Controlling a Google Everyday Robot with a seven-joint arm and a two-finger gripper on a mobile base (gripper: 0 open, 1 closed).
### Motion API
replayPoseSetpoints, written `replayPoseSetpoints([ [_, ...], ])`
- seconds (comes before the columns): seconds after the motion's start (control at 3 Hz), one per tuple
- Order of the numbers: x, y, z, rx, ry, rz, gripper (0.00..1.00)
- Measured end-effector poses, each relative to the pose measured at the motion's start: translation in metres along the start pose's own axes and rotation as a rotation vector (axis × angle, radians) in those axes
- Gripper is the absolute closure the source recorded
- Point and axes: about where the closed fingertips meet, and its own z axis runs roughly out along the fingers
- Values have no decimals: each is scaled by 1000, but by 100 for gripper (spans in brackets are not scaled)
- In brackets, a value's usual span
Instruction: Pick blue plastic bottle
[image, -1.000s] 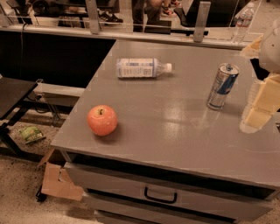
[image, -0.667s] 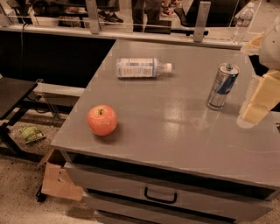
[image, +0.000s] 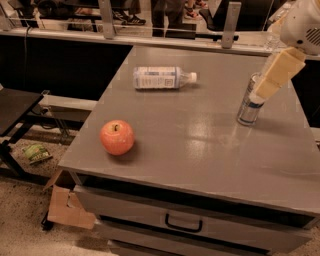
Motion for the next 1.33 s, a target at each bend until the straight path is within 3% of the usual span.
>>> replayPoseSetpoints([
  [0.33, -17, -31, 23, 2, -47, 25, 0],
  [0.67, -44, -47, 65, -37, -73, 24, 0],
  [1.33, -80, -63, 159, -121, -88, 8, 0],
])
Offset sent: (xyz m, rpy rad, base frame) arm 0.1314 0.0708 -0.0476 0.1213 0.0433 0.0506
